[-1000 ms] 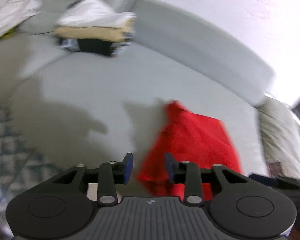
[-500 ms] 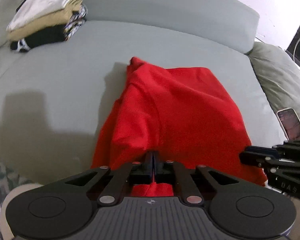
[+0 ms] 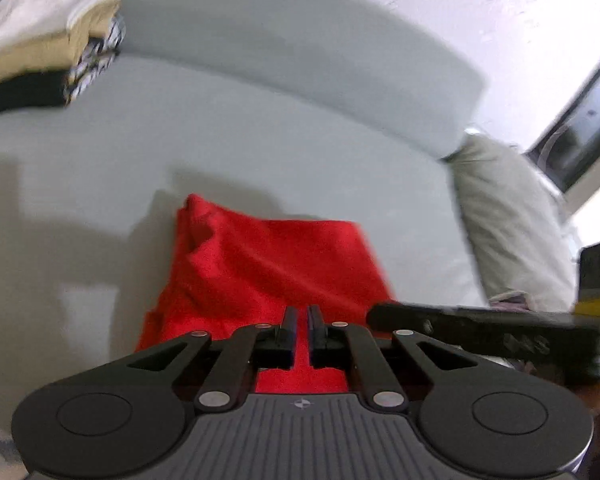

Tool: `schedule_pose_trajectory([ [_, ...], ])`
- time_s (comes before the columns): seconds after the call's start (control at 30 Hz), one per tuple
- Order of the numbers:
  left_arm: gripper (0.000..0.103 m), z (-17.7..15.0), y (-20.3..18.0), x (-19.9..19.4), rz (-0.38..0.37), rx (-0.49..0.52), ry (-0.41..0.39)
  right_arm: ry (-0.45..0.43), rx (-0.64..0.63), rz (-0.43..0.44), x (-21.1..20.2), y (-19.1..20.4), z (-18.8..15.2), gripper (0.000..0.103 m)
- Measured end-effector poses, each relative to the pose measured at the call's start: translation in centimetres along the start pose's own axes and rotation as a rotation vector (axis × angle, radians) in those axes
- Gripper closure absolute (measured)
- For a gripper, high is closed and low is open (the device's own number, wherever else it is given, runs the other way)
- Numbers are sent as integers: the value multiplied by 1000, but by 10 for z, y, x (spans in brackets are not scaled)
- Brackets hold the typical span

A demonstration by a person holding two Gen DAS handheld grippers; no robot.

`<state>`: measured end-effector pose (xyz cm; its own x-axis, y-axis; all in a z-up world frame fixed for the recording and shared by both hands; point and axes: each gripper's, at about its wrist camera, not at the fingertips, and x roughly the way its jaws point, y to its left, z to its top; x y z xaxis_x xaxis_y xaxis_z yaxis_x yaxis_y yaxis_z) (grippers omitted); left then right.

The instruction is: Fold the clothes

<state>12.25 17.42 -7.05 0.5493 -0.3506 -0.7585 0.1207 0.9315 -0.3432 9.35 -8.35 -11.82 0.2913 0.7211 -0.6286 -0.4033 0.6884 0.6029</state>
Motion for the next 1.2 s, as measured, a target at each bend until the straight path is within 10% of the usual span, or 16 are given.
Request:
schedule_pose_trajectory([
  [0.13, 100, 1, 35, 19, 65, -119, -23, 166, 64, 65, 61, -22, 17, 90],
  [0.17, 98, -1, 44, 21, 70, -155, -29, 153, 66, 36, 68, -28, 21, 103],
  [0.4, 97, -4, 59, 14, 29, -272, -80, -137, 296, -130, 66, -94, 53, 103],
  [0.63, 97, 16, 9, 9, -40, -87, -48, -188, 253, -93, 34, -81, 51, 94],
  [0.77, 97, 26, 22, 55, 51, -105, -17, -55, 227, 17, 51, -68, 48, 94],
  [0.93, 95, 27, 58, 46, 175, -285, -167, -98, 401, -103, 66, -97, 51, 101],
  [1.2, 48, -14, 35, -54, 201, -239, -260, -323, 436, -199, -47, -73, 13, 79],
])
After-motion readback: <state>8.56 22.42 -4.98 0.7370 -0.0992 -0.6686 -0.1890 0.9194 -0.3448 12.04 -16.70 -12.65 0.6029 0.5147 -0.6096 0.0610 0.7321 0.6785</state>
